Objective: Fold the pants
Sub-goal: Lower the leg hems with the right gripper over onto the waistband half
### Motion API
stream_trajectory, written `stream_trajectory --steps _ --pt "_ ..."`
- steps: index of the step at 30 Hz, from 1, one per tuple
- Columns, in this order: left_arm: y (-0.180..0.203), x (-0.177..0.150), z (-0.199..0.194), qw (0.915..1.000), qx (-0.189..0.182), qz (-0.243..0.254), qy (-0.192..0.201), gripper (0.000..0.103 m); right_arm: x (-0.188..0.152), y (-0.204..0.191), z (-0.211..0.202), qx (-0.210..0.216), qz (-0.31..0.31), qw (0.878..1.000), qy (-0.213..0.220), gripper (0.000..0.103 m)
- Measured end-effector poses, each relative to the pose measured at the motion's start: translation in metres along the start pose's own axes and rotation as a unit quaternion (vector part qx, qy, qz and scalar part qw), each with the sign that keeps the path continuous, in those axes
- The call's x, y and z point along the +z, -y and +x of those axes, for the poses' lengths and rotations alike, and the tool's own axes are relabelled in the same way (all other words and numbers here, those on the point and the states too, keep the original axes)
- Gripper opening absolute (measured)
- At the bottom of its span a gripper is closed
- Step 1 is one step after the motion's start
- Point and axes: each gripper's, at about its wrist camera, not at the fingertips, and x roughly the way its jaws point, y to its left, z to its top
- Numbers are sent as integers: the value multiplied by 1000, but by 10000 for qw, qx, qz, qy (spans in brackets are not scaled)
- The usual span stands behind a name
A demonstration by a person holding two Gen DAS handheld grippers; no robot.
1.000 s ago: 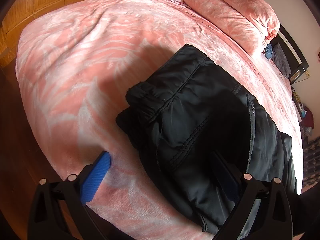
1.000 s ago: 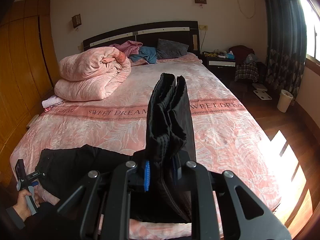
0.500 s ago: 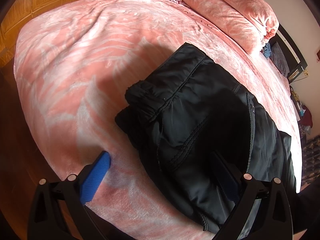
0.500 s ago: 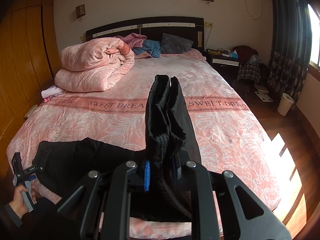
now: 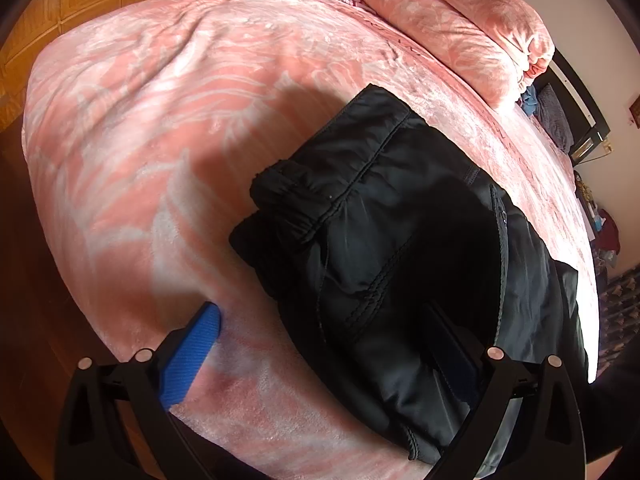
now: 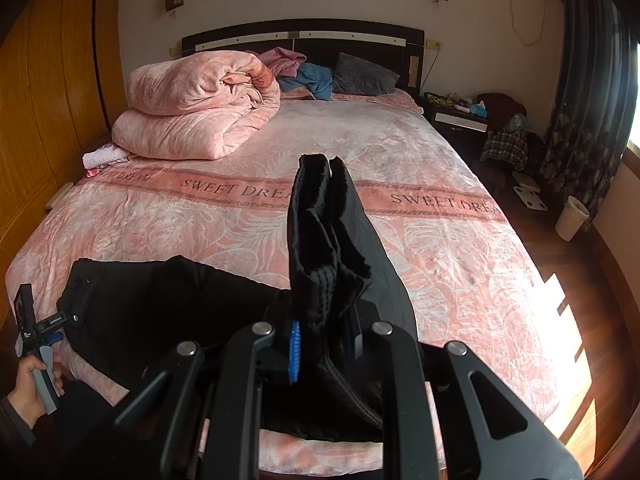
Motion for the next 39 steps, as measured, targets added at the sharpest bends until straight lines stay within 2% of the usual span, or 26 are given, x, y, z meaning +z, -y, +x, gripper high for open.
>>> stream_trajectory --steps 12,25,31,39 --pt "-1 0 0 10000 -75 1 -29 99 -9 -37 19 16 -350 9991 -230 15" --pt "-3 -1 -1 9999 -105 42 -57 99 -20 -59 33 84 -482 9981 -375 15" --pt "-2 0 -1 9999 -87 40 -58 99 -44 -97 56 77 -952 9938 -563 15" --pt "-3 0 -1 9999 -120 27 -60 99 -89 -149 86 -153 -1819 9797 -825 15"
